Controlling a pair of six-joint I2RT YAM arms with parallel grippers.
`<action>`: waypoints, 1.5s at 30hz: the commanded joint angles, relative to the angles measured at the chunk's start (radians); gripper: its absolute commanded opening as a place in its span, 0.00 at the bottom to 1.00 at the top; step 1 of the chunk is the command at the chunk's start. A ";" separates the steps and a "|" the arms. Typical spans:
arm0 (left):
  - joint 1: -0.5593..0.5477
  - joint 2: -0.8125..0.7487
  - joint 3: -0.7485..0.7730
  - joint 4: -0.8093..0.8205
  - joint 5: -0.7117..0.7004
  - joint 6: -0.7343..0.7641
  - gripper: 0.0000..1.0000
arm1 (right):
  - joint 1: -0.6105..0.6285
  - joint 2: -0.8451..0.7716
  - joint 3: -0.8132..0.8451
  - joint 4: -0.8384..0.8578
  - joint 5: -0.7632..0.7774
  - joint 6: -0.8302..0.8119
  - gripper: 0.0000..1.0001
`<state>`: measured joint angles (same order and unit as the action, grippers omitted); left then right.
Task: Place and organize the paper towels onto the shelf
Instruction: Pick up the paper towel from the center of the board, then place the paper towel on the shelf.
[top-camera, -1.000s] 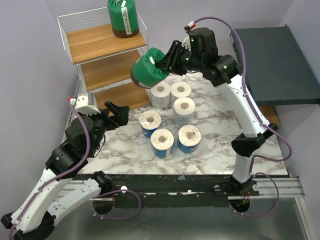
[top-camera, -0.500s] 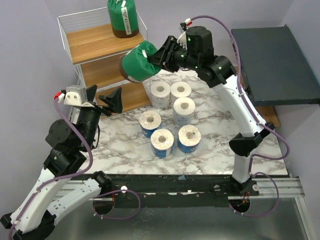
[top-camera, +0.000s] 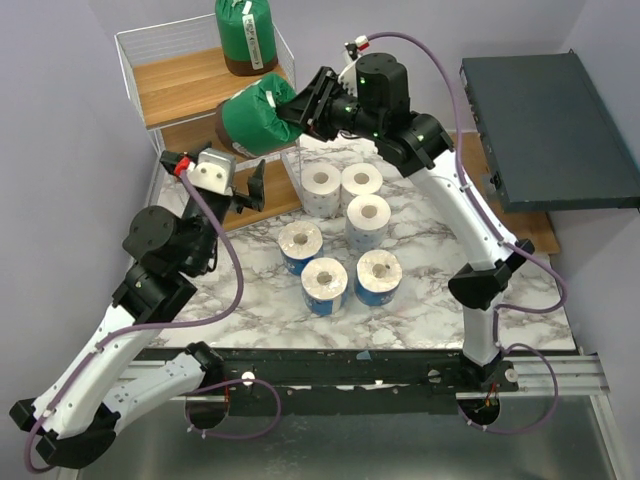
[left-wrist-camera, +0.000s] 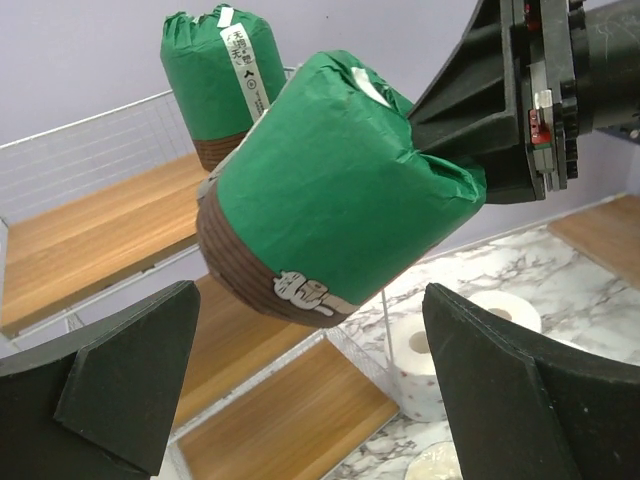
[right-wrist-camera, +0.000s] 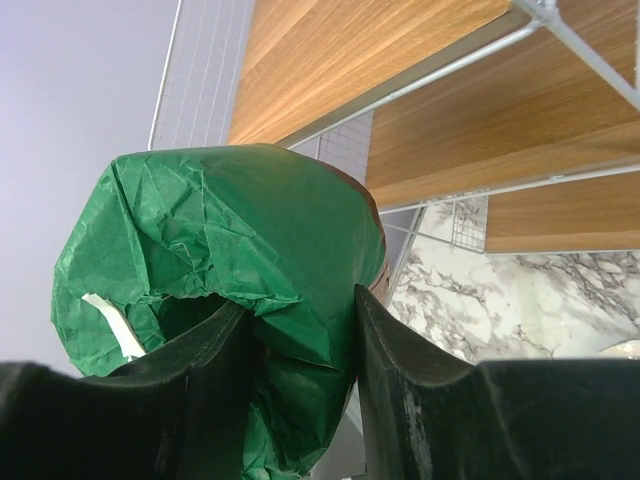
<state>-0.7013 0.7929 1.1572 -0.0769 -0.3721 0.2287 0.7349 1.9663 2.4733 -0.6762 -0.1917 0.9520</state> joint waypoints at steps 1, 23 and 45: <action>0.007 0.026 -0.004 0.072 0.025 0.141 0.99 | 0.019 0.027 0.048 0.090 0.010 0.035 0.42; 0.018 0.153 -0.037 0.236 -0.063 0.300 0.99 | 0.033 0.073 0.093 0.141 -0.007 0.059 0.47; 0.144 0.224 -0.003 0.301 -0.087 0.138 0.99 | 0.036 0.088 0.075 0.165 -0.054 0.063 0.59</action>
<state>-0.5896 1.0103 1.1320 0.1818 -0.4320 0.4126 0.7601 2.0377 2.5217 -0.5541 -0.1963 1.0023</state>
